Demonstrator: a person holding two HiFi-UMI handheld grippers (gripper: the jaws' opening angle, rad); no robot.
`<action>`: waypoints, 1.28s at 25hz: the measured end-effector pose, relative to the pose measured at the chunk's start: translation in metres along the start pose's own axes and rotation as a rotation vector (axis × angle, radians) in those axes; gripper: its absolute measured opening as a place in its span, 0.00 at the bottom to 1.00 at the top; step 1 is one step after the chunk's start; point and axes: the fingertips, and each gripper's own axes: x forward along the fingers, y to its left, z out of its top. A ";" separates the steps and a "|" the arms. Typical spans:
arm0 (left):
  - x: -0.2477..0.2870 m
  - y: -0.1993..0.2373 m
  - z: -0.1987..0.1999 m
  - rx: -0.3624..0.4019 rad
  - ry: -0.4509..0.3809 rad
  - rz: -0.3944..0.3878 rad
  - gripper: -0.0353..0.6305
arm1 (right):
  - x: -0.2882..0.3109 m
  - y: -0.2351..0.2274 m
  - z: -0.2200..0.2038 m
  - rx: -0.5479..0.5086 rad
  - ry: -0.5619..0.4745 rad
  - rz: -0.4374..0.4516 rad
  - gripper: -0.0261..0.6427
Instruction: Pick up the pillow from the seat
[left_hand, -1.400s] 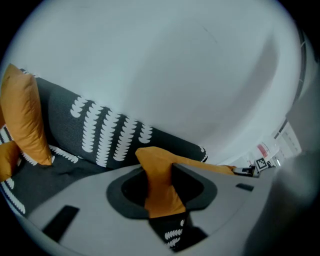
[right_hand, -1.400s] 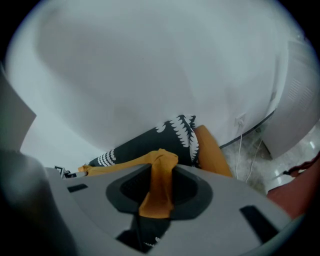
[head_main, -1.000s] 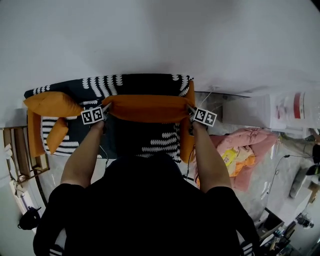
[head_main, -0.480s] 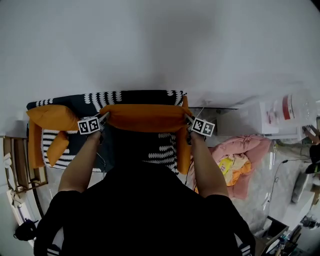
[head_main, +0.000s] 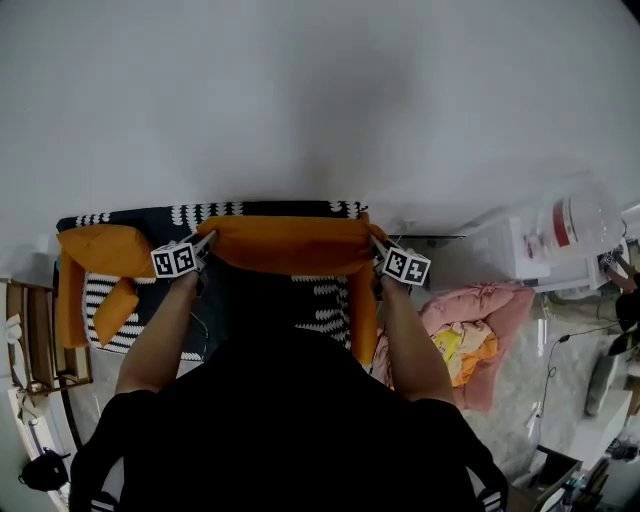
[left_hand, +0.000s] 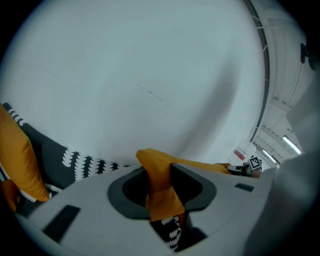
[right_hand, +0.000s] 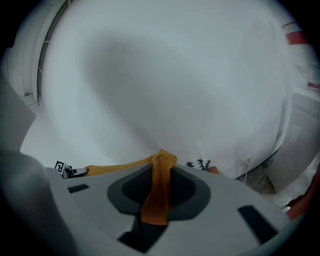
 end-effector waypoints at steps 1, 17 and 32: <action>-0.002 -0.003 0.004 0.005 -0.007 -0.003 0.25 | -0.002 0.002 0.003 -0.003 -0.007 0.005 0.15; -0.029 -0.023 0.055 0.054 -0.099 -0.034 0.24 | -0.022 0.033 0.052 -0.069 -0.084 0.082 0.15; -0.039 -0.039 0.080 0.084 -0.125 -0.074 0.23 | -0.035 0.046 0.073 -0.108 -0.107 0.110 0.15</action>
